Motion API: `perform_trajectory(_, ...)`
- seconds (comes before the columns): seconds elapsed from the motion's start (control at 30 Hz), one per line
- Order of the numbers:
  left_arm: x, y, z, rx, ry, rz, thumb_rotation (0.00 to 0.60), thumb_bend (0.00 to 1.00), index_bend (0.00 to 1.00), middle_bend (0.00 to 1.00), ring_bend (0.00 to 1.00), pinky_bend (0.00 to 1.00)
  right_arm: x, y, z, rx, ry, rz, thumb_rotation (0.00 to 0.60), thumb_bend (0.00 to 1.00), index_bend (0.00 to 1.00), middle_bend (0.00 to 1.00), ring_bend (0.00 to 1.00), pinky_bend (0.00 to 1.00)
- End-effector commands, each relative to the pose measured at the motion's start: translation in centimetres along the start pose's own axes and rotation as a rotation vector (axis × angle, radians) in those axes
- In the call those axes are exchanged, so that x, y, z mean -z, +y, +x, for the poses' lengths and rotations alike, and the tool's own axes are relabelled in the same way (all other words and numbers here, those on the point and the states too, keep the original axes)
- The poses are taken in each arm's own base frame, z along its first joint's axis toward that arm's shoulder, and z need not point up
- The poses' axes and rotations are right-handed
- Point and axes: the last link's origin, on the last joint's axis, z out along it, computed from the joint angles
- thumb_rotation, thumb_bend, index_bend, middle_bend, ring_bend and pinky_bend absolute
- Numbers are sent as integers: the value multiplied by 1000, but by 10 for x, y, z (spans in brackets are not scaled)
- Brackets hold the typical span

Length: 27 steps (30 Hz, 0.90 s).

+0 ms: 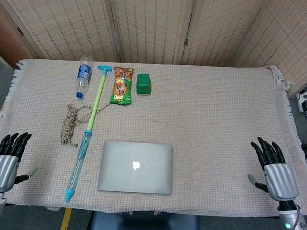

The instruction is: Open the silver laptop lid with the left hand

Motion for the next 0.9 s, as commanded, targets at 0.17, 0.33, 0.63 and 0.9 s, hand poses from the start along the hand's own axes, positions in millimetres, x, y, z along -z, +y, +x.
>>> perform_trajectory(0.17, -1, -1, -3, -2, -16, 2, 600, 227, 63, 109, 51, 0, 0, -1, 1, 10, 10, -6, 600, 244, 0, 0, 68, 0)
perform_trajectory(0.33, -4, 0, -3, -4, -21, -20, 600, 227, 63, 109, 51, 0, 1, -2, 4, 22, 15, -19, 600, 245, 0, 0, 67, 0)
perform_trajectory(0.63, -39, 36, -11, 22, -55, -230, 600, 227, 71, 109, 50, 0, -2, -4, 6, 10, 49, -10, 600, 245, 0, 0, 64, 0)
perform_trajectory(0.9, -67, 100, -21, 22, -144, -571, 600, 225, 71, 109, 53, 0, -1, -3, 9, 11, 58, -17, 600, 244, 0, 0, 65, 0)
